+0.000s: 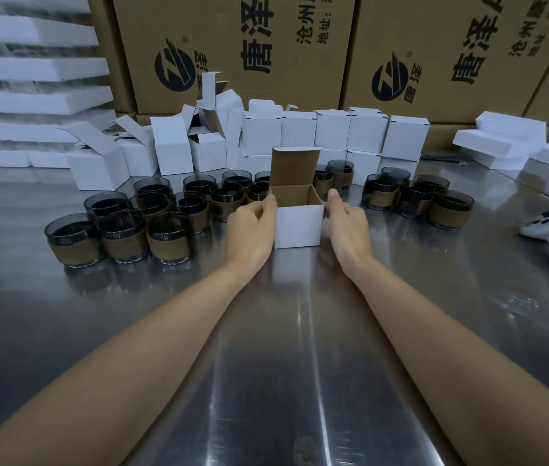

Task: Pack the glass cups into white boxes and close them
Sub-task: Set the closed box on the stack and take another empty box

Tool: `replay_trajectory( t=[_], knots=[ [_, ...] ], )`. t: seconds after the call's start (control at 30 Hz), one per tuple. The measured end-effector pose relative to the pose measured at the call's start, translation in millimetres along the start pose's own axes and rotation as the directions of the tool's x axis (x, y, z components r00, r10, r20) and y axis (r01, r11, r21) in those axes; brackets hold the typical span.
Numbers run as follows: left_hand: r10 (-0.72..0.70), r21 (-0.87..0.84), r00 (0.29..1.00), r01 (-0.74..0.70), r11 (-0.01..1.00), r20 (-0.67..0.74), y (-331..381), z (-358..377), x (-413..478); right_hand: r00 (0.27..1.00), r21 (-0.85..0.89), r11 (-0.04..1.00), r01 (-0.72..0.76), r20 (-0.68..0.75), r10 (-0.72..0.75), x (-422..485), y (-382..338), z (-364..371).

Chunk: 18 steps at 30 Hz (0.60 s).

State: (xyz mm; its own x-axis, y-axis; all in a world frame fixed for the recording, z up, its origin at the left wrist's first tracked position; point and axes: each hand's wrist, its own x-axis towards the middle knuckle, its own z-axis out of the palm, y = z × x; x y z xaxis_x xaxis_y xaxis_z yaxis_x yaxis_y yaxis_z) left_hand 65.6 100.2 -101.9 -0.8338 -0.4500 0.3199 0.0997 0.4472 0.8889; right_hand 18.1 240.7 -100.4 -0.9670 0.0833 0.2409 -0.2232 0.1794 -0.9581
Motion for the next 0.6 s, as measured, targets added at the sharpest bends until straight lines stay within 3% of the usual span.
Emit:
replay_trajectory(
  t=[0.13, 0.33, 0.43, 0.5, 0.6],
  knots=[
    [-0.067, -0.07, 0.998, 0.067, 0.995, 0.004, 3.2, -2.6, 2.7, 0.998, 0.23, 0.971, 0.069, -0.024, -0.065, 4.3, 6.2, -2.7],
    [0.002, -0.114, 1.0, 0.001, 0.993, 0.024, 7.5, 0.1, -0.2, 0.991, 0.335, 0.933, 0.132, -0.013, -0.135, 3.5, 2.5, -0.6],
    [0.016, -0.147, 0.999, -0.011, 0.989, 0.034, 7.0, 2.8, -0.7, 0.986, 0.383, 0.919, 0.095, 0.089, -0.139, 3.3, 2.3, -3.0],
    [0.046, -0.195, 0.999, -0.04, 0.98, 0.028, 8.2, 3.5, -1.9, 0.99, 0.353, 0.934, 0.059, 0.1, -0.1, 4.4, 2.0, -2.6],
    [0.139, -0.206, 0.99, -0.133, 0.969, 0.015, 9.7, 3.2, -1.8, 0.994, 0.17, 0.985, 0.024, 0.105, -0.042, 5.7, 2.1, 0.8]
  ],
)
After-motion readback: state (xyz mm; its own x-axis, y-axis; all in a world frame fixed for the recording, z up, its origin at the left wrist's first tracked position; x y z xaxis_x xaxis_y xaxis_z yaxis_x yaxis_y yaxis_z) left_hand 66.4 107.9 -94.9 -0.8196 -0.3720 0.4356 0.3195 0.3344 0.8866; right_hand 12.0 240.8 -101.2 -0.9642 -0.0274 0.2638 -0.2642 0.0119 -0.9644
